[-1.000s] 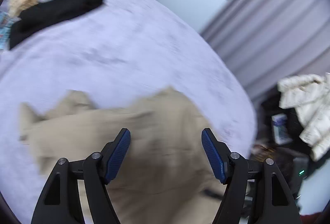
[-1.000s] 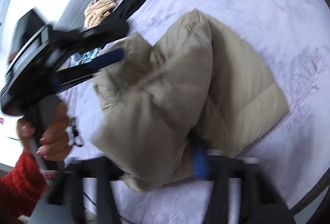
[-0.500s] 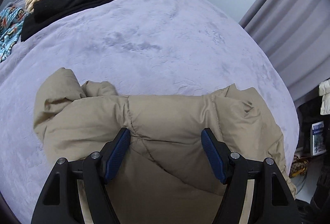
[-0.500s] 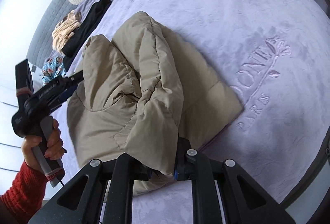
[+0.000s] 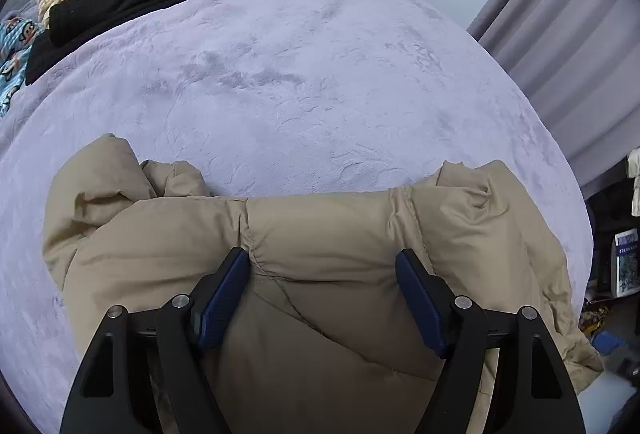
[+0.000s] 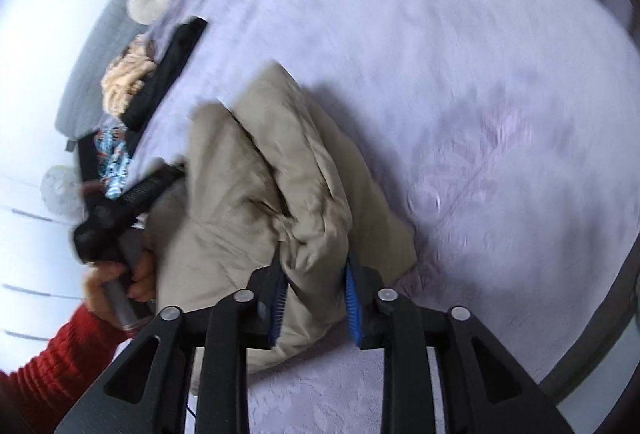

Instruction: Fold large clothes

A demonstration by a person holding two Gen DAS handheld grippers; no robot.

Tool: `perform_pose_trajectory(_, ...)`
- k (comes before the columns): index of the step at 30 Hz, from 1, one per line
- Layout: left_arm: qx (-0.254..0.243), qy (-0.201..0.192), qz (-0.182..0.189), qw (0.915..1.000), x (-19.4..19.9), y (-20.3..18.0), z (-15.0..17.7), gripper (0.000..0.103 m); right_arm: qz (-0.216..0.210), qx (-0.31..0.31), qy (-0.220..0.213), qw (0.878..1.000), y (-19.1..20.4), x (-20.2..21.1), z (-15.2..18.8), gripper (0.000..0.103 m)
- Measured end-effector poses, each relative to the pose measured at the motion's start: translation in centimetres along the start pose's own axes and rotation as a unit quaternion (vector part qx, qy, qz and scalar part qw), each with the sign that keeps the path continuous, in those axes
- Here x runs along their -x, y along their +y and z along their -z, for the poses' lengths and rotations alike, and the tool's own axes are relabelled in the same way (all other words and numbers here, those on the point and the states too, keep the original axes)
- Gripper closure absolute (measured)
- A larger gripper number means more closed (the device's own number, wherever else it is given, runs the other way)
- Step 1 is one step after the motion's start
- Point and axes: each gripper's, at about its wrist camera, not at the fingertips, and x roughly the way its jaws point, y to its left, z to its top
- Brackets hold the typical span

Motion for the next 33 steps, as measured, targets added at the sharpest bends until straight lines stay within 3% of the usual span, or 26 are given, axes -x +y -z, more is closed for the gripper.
perform_pose_trajectory(1,-0.002,0.0,-0.003,1.0,-0.1,-0.1,0.0,0.026,-0.008,0.013,-0.006,1.0,0.6,0.3,-0.9,0.036)
perform_pose_trajectory(5,-0.006,0.001,-0.011,0.9999,0.1,-0.4,0.1,0.026,-0.041,0.049,0.02,0.998,2.8,-2.9,-4.7,0.035)
perform_pose_trajectory(8,-0.006,0.005,-0.016,0.9998,0.6,-0.2,0.1,0.026,-0.028,0.087,0.064,0.994,5.0,-7.6,-6.3,0.047)
perform_pose_trajectory(10,-0.003,0.001,-0.025,0.9997,1.4,0.1,0.2,0.016,0.008,0.105,0.103,0.989,5.5,-10.6,-6.4,0.069)
perform_pose_trajectory(11,-0.002,0.0,-0.032,0.9995,1.9,0.2,0.2,0.001,0.027,0.111,0.112,0.987,5.1,-11.3,-5.8,0.071)
perform_pose_trajectory(15,0.0,-0.007,-0.05,0.9987,4.4,0.9,1.2,0.0,0.025,0.088,0.123,0.988,3.0,-12.8,-4.9,0.074)
perform_pose_trajectory(20,0.043,0.008,-0.053,0.9976,6.8,2.5,3.4,0.0,0.038,0.088,0.122,0.988,3.4,-12.9,-4.8,0.074)
perform_pose_trajectory(26,0.097,0.04,-0.05,0.9932,8.0,4.4,6.5,0.0,0.045,0.099,0.121,0.987,5.1,-10.8,-4.0,0.068)
perform_pose_trajectory(30,0.105,0.051,-0.052,0.9918,8.4,4.9,7.7,0.0,0.039,0.09,0.115,0.988,5.3,-9.4,-3.7,0.049)
perform_pose_trajectory(33,0.11,0.057,-0.046,0.9913,8.5,5.2,8.3,0.0,0.042,0.099,0.111,0.988,5.7,-8.5,-3.5,0.041)
